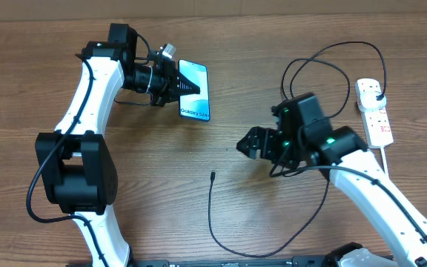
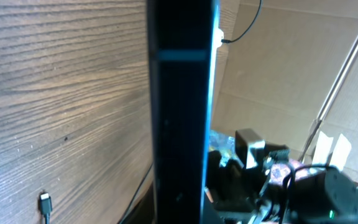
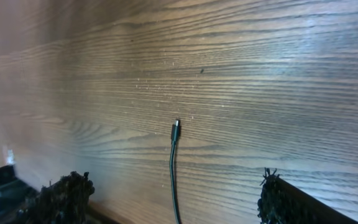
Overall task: Plug charger to phone and switch on socket
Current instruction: 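Move the right gripper down toward the black cable's USB-C plug, then grasp the USB-C plug with the right gripper and lift it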
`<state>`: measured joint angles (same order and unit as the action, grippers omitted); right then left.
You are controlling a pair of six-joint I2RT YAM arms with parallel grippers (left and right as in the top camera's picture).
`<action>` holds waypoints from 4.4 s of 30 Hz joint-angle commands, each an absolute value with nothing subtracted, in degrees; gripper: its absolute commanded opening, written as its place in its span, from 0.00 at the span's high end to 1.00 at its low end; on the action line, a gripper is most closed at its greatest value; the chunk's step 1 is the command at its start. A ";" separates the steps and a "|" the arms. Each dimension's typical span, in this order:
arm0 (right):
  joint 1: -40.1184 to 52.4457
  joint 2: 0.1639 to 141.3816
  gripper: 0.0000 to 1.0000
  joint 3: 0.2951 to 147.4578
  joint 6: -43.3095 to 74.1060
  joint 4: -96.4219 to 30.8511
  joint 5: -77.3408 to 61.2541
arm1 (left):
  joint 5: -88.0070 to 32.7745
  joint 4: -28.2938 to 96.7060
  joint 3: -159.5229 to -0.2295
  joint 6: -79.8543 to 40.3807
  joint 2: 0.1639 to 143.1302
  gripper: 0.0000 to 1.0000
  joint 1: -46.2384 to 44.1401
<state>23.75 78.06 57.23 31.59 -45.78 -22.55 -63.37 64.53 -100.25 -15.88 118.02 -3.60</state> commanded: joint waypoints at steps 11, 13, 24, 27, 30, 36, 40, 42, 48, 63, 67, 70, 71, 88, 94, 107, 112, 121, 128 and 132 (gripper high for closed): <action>33.69 78.52 0.00 57.71 37.10 -41.54 -8.86 | -67.16 64.84 -101.73 -14.79 116.18 0.96 -3.62; 33.71 78.52 0.00 57.71 37.10 -40.93 -9.69 | -67.13 65.41 -101.73 -14.76 116.18 0.96 -3.62; 33.76 78.52 0.00 57.71 37.10 -40.32 -11.20 | -67.18 66.17 -101.73 -14.13 116.18 0.96 -3.66; 33.74 78.52 0.00 57.71 37.12 -39.90 -11.22 | -67.18 66.17 -101.73 -14.13 116.18 0.96 -3.66; 33.76 78.52 0.01 57.71 37.12 -39.88 -11.81 | -67.18 66.19 -101.73 -14.13 116.18 0.96 -3.66; 33.69 78.52 0.06 58.19 37.04 -39.53 -12.08 | -67.18 66.17 -101.73 -14.13 116.18 0.96 -3.66; 33.58 78.52 0.07 62.30 36.47 -42.37 -12.05 | -67.18 66.19 -101.73 -14.15 116.18 0.96 -3.66; 33.58 78.52 0.07 64.29 35.51 -44.10 -12.05 | -67.18 66.17 -101.73 -14.15 116.18 0.96 -3.66; 33.82 79.24 0.07 65.30 35.35 -45.93 -11.33 | -67.16 65.56 -101.73 -14.15 116.18 0.96 -3.42; 39.51 86.74 0.14 65.21 36.34 -46.35 -6.22 | -67.16 65.63 -101.73 -14.15 116.18 0.96 2.85; 42.68 89.14 0.20 65.21 40.45 -46.22 -1.56 | -67.13 66.19 -101.73 -14.11 116.18 0.96 4.91; 45.69 91.18 0.28 65.21 44.53 -46.15 2.20 | -67.09 66.52 -101.73 -13.87 116.18 0.96 5.52; 46.68 91.83 0.30 65.21 45.74 -46.17 3.09 | -67.07 66.74 -101.73 -13.56 116.18 0.96 5.54; 57.82 103.88 0.49 65.19 57.47 -45.47 6.04 | -65.60 69.06 -101.73 -10.66 116.18 0.96 5.56; 58.13 103.94 0.59 64.12 59.37 -44.21 8.10 | -65.60 69.21 -101.73 -10.66 116.18 0.96 5.56; 58.13 106.91 0.65 63.90 61.32 -40.97 8.99 | -65.65 69.30 -101.73 -10.70 116.18 0.96 5.56; 58.13 107.46 0.72 63.90 61.32 -41.19 9.21 | -65.65 69.87 -101.73 -10.70 116.18 0.96 5.56; 58.11 107.50 0.94 63.70 61.30 -42.11 10.11 | -66.00 69.87 -101.73 -10.68 116.18 0.96 5.56; 58.06 107.48 0.96 63.70 61.04 -43.38 10.02 | -69.12 69.87 -101.73 -8.47 116.18 0.96 5.56; 58.04 107.48 0.96 63.77 57.25 -43.13 7.53 | -69.08 69.87 -101.73 -6.98 116.18 0.96 5.61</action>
